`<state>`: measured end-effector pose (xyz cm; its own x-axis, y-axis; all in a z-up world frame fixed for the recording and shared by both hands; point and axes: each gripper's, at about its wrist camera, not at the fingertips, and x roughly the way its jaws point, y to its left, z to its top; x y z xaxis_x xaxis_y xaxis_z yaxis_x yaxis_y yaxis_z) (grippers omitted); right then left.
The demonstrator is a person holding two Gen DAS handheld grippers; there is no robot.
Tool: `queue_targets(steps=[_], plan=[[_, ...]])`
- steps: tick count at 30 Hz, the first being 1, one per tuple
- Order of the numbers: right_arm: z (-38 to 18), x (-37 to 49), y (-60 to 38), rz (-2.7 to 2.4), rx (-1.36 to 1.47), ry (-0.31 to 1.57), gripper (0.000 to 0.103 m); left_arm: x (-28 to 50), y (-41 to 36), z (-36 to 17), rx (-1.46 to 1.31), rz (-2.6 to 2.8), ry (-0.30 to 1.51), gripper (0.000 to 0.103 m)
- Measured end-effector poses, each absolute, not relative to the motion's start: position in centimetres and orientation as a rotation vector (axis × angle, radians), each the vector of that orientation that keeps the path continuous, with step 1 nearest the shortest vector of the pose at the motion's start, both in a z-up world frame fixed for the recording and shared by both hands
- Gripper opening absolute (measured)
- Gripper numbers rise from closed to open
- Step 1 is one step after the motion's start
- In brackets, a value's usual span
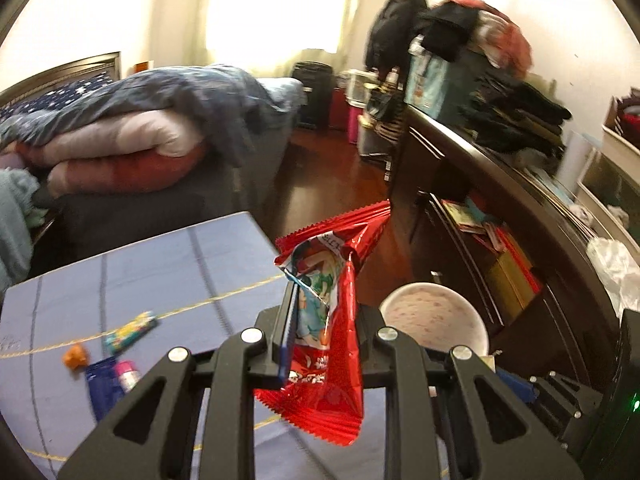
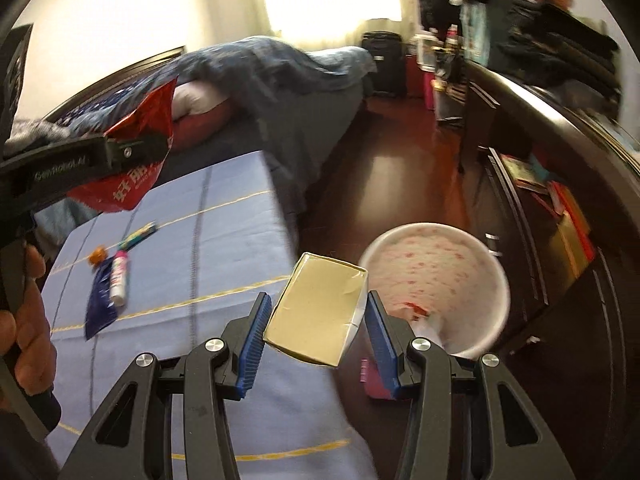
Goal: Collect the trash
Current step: 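Carry both items over the wastebasket and open both tools to drop them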
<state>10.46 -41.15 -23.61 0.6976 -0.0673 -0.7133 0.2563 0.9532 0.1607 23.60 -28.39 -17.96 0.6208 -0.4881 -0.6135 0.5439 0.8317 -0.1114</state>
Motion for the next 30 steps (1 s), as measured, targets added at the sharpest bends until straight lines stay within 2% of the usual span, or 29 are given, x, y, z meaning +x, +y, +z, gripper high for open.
queue_targets(steps=[12,21,24,27,29,30], plan=[[-25.6,9.2,-49.7,-0.371,0.339,0.776,0.048,23.9,-37.4,-20.1,0.155,-0.728,0.729,0.022],[-28.9,10.5,-53.8,-0.443,0.358,0.816,0.048,25.3,-44.6,-24.1,0.187,-0.836,0.829,0.025],[-30.3,11.6,-54.5,-0.449,0.351,0.835,0.048,26.0,-46.8,-26.3,0.185,-0.868,0.886,0.034],[-31.6,12.7,-55.0,-0.458,0.338,0.846,0.049,26.6,-48.1,-28.0,0.172,-0.899,0.919,0.047],[-32.3,13.2,-55.2,-0.475,0.316,0.857,0.049,27.0,-48.3,-28.5,0.162,-0.894,0.917,0.066],[-32.7,13.3,-55.2,-0.484,0.309,0.866,0.051,27.2,-48.2,-28.5,0.153,-0.893,0.915,0.067]])
